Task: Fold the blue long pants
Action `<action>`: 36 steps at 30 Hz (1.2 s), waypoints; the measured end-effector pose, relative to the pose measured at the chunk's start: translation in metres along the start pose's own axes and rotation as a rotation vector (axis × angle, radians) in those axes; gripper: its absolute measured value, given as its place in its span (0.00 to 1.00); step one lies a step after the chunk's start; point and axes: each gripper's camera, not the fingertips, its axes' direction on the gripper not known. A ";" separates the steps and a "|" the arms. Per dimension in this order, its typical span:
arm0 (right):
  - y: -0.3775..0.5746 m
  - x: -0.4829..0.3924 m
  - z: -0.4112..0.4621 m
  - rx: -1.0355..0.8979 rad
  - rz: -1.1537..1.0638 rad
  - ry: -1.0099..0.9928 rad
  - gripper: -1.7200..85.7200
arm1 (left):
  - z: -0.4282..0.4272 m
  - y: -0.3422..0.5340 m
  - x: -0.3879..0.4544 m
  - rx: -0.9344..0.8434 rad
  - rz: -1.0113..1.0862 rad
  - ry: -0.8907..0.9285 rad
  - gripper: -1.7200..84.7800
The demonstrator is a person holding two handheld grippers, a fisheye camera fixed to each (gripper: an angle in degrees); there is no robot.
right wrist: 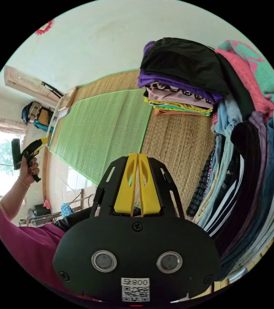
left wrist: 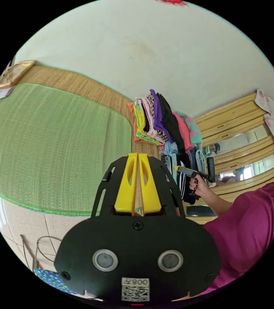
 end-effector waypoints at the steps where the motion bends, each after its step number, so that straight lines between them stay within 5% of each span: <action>1: 0.002 -0.007 0.004 -0.006 -0.025 -0.008 0.01 | -0.012 0.006 -0.004 0.013 0.001 -0.021 0.02; 6: 0.025 -0.020 0.010 -0.029 -0.015 -0.047 0.01 | -0.079 0.052 -0.039 0.025 0.001 -0.175 0.02; 18: 0.083 -0.065 0.007 -0.064 0.133 0.028 0.02 | -0.169 0.056 -0.119 0.005 0.250 -0.193 0.02; 28: 0.134 -0.203 0.037 -0.032 0.226 0.047 0.02 | -0.241 0.054 -0.215 -0.098 0.346 -0.120 0.02; 36: 0.173 -0.202 0.035 -0.006 0.239 -0.011 0.02 | -0.244 0.084 -0.208 -0.169 0.366 -0.071 0.02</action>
